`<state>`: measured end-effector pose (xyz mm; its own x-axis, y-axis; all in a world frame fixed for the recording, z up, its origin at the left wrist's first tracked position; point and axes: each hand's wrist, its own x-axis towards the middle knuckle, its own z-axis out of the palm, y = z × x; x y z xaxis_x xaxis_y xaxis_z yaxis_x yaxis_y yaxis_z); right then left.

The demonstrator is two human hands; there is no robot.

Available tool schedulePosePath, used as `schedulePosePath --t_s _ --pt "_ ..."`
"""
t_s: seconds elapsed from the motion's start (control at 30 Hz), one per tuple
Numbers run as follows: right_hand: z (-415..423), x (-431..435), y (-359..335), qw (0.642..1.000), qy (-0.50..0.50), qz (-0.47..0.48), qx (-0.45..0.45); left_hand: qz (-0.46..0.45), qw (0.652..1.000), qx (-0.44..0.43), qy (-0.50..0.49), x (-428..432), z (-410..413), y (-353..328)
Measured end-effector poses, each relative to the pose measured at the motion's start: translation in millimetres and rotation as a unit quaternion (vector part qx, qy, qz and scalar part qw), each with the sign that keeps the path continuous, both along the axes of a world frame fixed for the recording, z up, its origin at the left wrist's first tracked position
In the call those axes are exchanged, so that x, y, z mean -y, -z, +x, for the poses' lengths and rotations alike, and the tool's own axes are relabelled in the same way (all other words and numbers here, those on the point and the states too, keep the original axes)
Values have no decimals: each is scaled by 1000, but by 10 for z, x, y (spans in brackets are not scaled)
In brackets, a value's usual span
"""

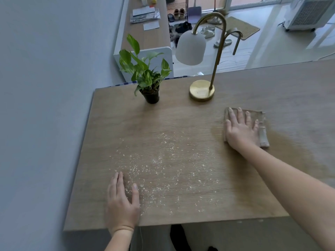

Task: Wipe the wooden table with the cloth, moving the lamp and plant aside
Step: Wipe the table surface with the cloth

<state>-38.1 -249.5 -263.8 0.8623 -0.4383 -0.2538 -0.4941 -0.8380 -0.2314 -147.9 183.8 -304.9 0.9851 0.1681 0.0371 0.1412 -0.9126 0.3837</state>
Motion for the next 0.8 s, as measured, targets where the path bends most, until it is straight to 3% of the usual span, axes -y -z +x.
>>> schedulePosePath --t_s 0.1,0.23,0.3,0.4,0.5,0.67,0.8 --pt "76 -374 -4 996 -85 8 9 1 1000 -1 0 0 -1 -4" --pt "-562 -414 10 978 -208 0 20 0 1000 8 5 -6 -4 -19" --pt "-624 -125 -26 982 -189 -8 15 1 1000 6 4 -1 12 -12" --pt "-310 179 -9 997 -81 -14 10 3 1000 7 6 -2 1 -2" --pt "136 -49 39 1000 -19 3 -2 2 1000 13 5 -21 5 -2" --pt "-52 -623 43 985 -173 5 15 7 1000 7 3 -24 3 8" --pt "-716 -231 0 978 -207 -10 17 0 1000 13 0 -10 0 -4"
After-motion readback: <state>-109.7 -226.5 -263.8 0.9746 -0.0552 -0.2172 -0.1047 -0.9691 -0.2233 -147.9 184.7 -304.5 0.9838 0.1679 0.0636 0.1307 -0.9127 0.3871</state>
